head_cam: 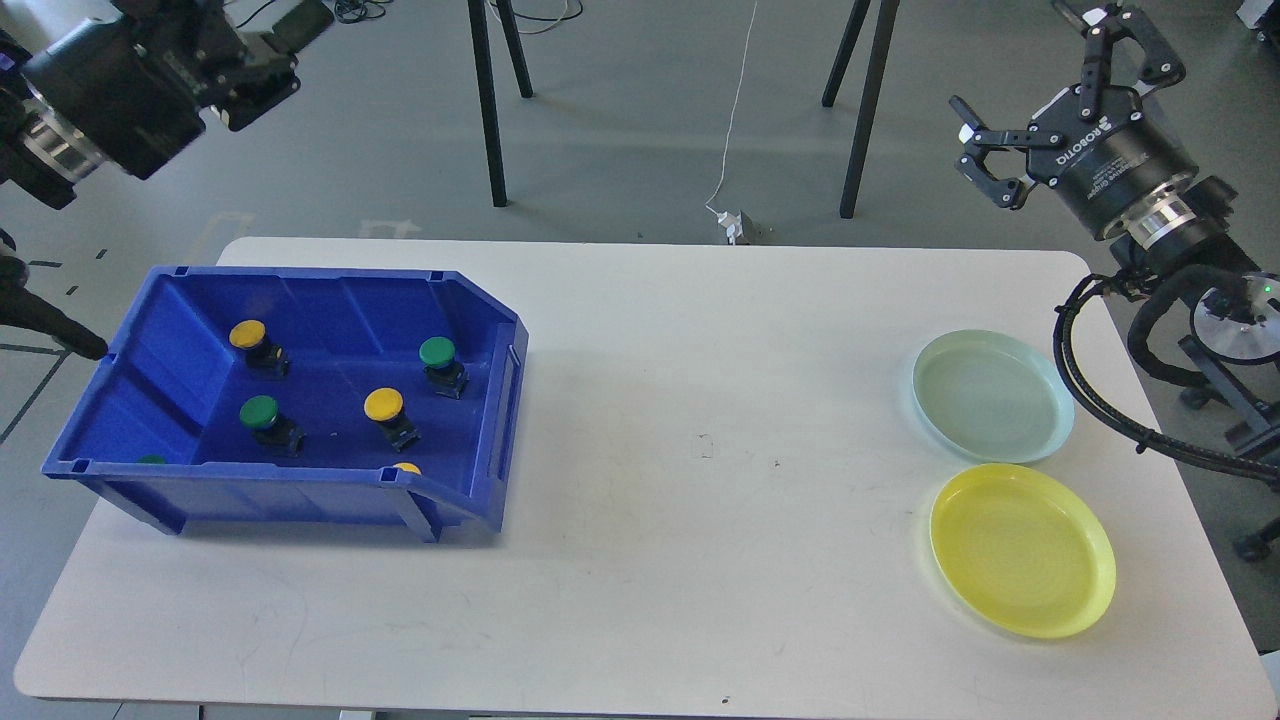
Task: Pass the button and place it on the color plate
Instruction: 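Move the left gripper over the blue bin toward the yellow button, then lower the left gripper into the bin and grasp the yellow button, then lift the yellow button and extend it toward the right gripper, then grasp the yellow button with the right gripper, release with left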
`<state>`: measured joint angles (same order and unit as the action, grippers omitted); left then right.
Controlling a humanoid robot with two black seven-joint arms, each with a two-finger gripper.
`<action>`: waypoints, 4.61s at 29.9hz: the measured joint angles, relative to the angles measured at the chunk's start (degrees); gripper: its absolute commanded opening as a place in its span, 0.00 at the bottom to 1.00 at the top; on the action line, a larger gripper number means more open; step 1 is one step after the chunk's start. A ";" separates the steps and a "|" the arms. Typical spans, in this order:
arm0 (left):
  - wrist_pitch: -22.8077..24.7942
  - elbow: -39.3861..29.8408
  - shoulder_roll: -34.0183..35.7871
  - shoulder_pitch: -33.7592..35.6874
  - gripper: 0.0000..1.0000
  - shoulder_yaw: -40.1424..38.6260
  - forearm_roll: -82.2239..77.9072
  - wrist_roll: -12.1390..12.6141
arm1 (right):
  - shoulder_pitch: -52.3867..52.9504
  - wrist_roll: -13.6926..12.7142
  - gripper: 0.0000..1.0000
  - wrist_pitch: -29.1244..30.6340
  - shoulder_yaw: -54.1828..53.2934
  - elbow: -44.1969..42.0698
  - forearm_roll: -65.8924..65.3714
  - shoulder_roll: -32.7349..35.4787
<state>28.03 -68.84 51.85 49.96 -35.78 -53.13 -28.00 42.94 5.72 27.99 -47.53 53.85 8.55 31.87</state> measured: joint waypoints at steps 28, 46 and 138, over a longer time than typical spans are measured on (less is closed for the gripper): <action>-8.77 18.67 -14.74 18.59 1.00 57.84 -40.18 0.00 | -5.10 0.36 1.00 0.00 -0.03 -0.15 -0.11 0.04; -10.28 24.19 -18.30 15.04 0.97 57.75 -39.73 0.00 | -6.38 0.34 1.00 0.00 -0.20 0.00 -0.11 0.57; -21.35 0.11 -25.13 9.68 0.06 29.46 -1.03 0.00 | -0.49 -4.14 0.80 0.01 19.92 18.83 -2.22 -3.21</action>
<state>6.68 -68.73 26.72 59.64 -6.32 -54.15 -28.00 42.45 1.58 28.01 -27.61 72.68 6.33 28.66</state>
